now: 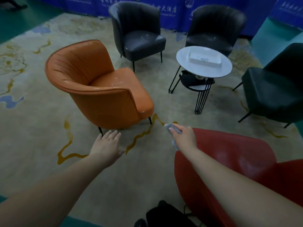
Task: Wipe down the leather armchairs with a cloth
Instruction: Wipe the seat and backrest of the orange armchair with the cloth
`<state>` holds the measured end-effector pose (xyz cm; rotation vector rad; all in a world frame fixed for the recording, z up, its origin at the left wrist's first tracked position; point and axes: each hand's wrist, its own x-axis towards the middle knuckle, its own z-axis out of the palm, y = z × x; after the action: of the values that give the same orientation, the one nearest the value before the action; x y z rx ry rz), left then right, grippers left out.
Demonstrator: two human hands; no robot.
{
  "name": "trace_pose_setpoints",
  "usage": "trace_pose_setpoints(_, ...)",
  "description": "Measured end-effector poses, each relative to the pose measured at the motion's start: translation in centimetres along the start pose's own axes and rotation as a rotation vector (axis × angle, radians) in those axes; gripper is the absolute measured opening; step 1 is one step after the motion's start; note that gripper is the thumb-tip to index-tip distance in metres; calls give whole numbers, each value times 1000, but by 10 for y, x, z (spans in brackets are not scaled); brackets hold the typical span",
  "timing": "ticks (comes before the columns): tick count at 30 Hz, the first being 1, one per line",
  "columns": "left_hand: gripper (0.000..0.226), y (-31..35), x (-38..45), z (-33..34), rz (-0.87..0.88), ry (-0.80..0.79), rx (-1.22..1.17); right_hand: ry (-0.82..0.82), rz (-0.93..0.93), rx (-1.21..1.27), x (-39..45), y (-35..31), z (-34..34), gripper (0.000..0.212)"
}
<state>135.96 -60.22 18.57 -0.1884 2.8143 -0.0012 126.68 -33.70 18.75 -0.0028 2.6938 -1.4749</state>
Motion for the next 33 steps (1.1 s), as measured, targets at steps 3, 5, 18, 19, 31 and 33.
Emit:
trace_pose_setpoints(3,79,-7,13,-4,-8,-17,16,13,-9,8,20,1,8,19)
trace_pose_setpoints(5,79,-9,27,-8,-2,-27,31,5,-8,10,37,2,11,21)
trace_pose_setpoints(18,78,12,166,-52,-12,-50,23,-36,11,5,191,-2,11,27)
trace_pose_setpoints(19,78,14,175,-57,-3,-41,24,-36,12,1,200,-3,11,26)
trace_pose_setpoints(31,76,-44,302,-88,22,4,60,-85,42,-60,321,-43,68,30)
trace_pose_setpoints(33,75,-63,332,-90,27,10,73,-77,37,-57,346,-56,81,29)
